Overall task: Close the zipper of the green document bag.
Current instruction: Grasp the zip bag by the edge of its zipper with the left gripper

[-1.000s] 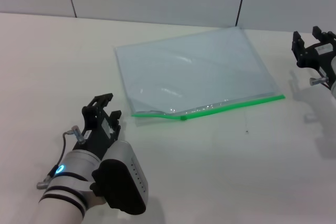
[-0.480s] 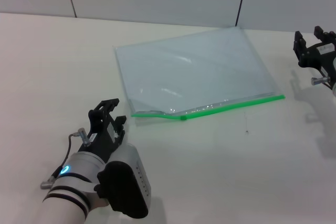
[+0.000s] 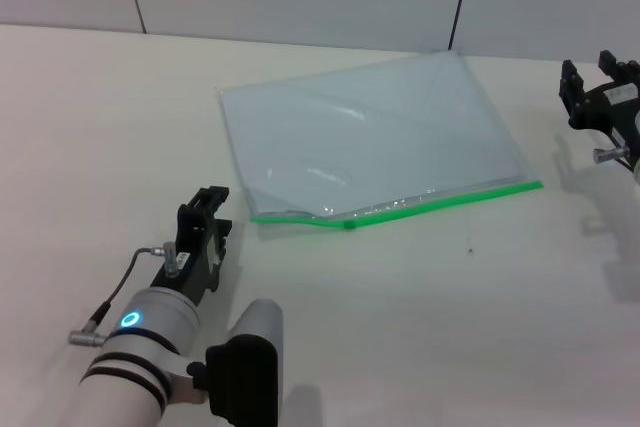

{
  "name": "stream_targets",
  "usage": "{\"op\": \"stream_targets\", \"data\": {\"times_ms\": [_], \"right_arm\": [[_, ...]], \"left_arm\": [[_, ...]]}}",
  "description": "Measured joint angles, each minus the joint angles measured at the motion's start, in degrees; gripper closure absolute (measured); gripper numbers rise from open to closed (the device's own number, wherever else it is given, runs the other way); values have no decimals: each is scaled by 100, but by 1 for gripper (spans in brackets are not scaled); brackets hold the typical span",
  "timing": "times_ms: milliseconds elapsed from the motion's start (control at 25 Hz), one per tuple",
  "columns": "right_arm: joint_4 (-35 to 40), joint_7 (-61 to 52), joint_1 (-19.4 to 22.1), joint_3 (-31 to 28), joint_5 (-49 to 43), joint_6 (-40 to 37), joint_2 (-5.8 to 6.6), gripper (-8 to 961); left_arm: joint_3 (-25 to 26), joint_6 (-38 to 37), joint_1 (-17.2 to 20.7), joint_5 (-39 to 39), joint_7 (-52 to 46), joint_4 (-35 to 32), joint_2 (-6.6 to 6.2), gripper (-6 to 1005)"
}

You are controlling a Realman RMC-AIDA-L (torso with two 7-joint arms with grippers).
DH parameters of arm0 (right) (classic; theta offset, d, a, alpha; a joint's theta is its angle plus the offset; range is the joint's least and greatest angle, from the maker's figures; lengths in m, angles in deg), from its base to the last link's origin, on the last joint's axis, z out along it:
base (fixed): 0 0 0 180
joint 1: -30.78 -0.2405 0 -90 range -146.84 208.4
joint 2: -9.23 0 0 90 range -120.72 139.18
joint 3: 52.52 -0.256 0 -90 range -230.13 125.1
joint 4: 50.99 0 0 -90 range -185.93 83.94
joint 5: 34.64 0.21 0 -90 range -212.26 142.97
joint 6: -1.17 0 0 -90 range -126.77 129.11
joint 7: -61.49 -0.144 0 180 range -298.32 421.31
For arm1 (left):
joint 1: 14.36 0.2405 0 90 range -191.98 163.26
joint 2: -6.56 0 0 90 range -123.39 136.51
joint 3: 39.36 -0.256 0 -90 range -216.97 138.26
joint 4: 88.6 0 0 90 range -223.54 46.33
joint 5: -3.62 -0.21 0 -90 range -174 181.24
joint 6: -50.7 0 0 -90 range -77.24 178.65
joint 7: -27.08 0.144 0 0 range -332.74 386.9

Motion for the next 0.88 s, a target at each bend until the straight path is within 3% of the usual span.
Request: {"op": "stream_targets", "data": {"times_ms": [880], "right_arm": [[0, 0, 0, 29, -9, 0, -9, 504]], "left_arm": [[0, 251, -302, -36, -94, -551, 90, 536]]}}
